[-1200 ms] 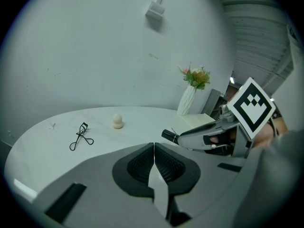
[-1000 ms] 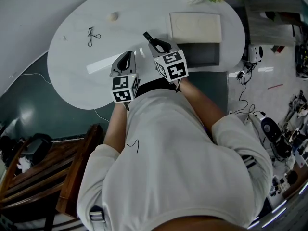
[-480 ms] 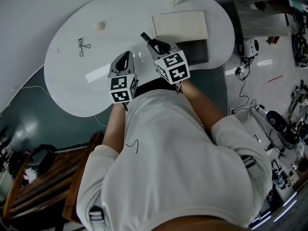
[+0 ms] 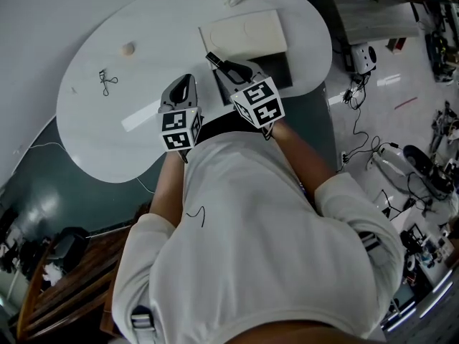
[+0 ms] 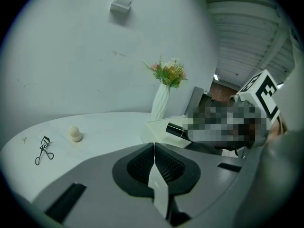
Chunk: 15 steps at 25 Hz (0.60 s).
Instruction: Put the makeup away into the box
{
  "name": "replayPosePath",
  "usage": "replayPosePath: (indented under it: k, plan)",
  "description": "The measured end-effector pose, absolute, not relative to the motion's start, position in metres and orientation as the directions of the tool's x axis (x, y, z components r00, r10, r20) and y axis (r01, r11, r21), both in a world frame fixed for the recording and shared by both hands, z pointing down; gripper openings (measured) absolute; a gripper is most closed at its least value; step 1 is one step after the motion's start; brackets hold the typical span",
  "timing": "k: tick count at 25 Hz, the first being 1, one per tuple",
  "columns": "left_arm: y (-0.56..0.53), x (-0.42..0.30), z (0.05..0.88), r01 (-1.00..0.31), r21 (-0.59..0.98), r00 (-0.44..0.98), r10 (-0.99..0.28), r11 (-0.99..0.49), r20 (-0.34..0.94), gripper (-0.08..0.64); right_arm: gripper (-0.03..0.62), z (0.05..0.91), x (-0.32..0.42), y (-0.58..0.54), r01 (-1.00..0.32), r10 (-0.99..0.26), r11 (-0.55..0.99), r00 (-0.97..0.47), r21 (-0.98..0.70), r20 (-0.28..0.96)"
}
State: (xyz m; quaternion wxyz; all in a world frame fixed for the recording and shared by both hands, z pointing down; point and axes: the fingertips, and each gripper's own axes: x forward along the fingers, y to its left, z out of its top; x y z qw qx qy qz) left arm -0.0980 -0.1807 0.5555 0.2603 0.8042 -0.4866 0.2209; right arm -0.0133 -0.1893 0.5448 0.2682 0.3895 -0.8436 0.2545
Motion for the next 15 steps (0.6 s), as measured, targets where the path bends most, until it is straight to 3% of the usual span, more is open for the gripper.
replayPosePath:
  k: [15]
  plan:
    - [-0.168, -0.063, 0.57, -0.919, 0.226, 0.39, -0.671, -0.322, 0.63, 0.021, 0.091, 0.555, 0.024, -0.16, -0.688, -0.39, 0.681, -0.632, -0.253, 0.67]
